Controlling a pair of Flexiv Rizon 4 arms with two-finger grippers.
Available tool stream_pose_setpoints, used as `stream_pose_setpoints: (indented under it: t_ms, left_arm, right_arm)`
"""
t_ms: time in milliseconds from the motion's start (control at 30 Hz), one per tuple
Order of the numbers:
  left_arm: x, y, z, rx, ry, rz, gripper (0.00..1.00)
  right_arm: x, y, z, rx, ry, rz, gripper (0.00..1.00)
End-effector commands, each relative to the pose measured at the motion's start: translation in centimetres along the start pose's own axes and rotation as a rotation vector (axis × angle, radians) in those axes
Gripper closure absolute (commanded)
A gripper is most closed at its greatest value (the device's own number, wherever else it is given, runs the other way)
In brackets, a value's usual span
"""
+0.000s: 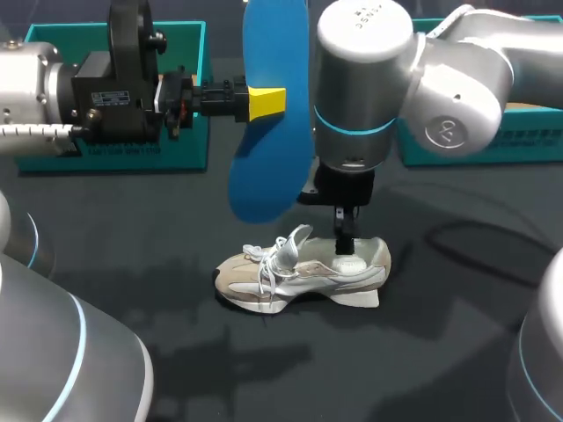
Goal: Take the shoe out of the shoebox, open the shoe tongue, remove and reinsert the insole, then place the shoe into the shoebox
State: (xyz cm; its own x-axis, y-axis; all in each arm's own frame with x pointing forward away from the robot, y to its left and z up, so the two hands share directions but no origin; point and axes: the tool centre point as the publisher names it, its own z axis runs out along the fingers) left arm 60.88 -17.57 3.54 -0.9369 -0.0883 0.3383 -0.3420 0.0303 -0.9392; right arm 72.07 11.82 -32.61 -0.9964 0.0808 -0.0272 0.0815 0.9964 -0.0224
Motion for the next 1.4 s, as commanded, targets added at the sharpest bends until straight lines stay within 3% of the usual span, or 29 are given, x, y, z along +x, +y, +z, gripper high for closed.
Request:
stream_pose_setpoints:
  t_ms: [33, 533, 800, 900, 967, 1033, 1100, 1133, 1400]
  left_arm:
    - [0.1, 0.1, 0.0, 0.000, -0.002, 0.000, 1.00]
    - [0.1, 0.1, 0.0, 0.000, -0.002, 0.000, 1.00]
    - [0.1, 0.1, 0.0, 0.000, -0.002, 0.000, 1.00]
    - [0.1, 0.1, 0.0, 0.000, -0.002, 0.000, 1.00]
    - [0.1, 0.1, 0.0, 0.000, -0.002, 0.000, 1.00]
    - [0.1, 0.1, 0.0, 0.000, -0.002, 0.000, 1.00]
    - [0.1, 0.1, 0.0, 0.000, -0.002, 0.000, 1.00]
    - [0.1, 0.1, 0.0, 0.000, -0.002, 0.000, 1.00]
    - [0.1, 0.1, 0.0, 0.000, -0.002, 0.000, 1.00]
  right_arm:
    - [-0.1, 1.1, 1.3, 0.004, 0.000, -0.007, 0.00]
    - [-1.3, 1.4, 3.7, 0.003, -0.017, -0.060, 0.03]
    - [-1.4, 1.7, 4.6, -0.012, 0.002, -0.080, 0.16]
    - [-1.3, 1.9, 5.0, -0.017, 0.014, -0.090, 0.28]
    - [-1.3, 2.0, 5.2, -0.020, 0.017, -0.098, 0.53]
    - [-1.2, 2.1, 5.3, -0.021, 0.018, -0.103, 0.65]
    - [-1.1, 2.2, 5.3, -0.021, 0.021, -0.107, 0.96]
    - [-1.1, 2.2, 5.3, -0.021, 0.022, -0.110, 1.00]
    - [-0.4, 2.0, 4.5, 0.016, 0.063, -0.085, 1.00]
